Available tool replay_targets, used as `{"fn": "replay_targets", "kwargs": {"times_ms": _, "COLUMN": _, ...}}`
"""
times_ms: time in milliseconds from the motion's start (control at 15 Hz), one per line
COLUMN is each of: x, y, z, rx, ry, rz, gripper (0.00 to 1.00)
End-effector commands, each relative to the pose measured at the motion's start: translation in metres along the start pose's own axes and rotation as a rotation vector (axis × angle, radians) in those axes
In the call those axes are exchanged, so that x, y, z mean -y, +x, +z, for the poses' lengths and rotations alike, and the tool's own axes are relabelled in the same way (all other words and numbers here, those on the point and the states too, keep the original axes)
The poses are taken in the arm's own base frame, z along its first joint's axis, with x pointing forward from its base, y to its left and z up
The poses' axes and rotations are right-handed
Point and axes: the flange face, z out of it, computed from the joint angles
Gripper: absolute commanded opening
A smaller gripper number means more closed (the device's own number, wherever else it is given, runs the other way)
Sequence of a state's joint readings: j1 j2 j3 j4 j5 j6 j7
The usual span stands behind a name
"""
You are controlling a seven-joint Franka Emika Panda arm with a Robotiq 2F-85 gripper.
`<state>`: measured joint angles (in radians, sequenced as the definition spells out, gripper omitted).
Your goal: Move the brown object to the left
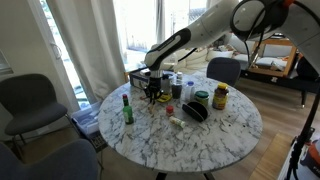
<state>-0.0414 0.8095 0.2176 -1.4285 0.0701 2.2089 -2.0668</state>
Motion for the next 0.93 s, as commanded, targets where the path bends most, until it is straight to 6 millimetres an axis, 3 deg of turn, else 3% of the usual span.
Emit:
{"fn": "replay_targets", "kwargs": {"times_ms": 0, "x": 0.0063, "y": -0.004, "z": 0.0023, "rx": -0.006, "ry": -0.005, "rz": -0.032, "gripper": 0.04}}
{"fn": "replay_targets", "kwargs": {"times_ms": 867, "x": 0.0081, "y": -0.0041, "z": 0.0081, "rx": -0.011, "ry": -0.002, "rz": -0.039, "gripper": 0.04}}
